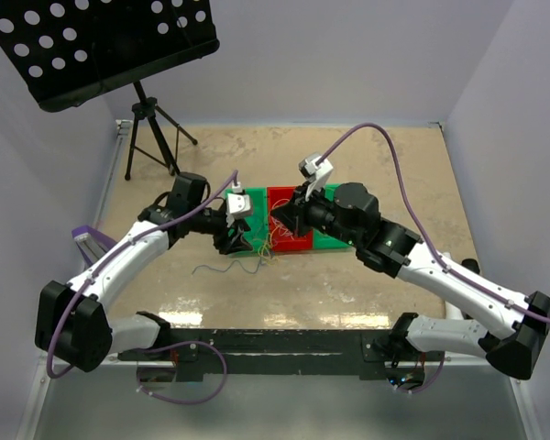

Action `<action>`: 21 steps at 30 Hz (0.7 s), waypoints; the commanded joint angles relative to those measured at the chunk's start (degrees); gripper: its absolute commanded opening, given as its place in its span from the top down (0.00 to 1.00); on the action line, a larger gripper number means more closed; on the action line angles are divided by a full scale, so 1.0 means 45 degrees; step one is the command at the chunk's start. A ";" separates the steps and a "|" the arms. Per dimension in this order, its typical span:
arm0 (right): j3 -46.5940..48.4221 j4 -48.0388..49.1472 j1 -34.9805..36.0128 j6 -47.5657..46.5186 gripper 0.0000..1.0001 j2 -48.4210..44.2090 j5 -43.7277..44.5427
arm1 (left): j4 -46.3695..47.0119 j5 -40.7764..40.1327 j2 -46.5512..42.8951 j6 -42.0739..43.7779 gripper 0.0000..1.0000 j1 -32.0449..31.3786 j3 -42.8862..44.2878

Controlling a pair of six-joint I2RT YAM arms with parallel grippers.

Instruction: Untangle the cables

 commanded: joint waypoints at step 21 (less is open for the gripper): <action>0.3603 -0.0145 -0.0098 -0.0482 1.00 -0.0572 0.1402 | 0.2607 0.2489 0.0106 -0.1684 0.00 0.0395 -0.1441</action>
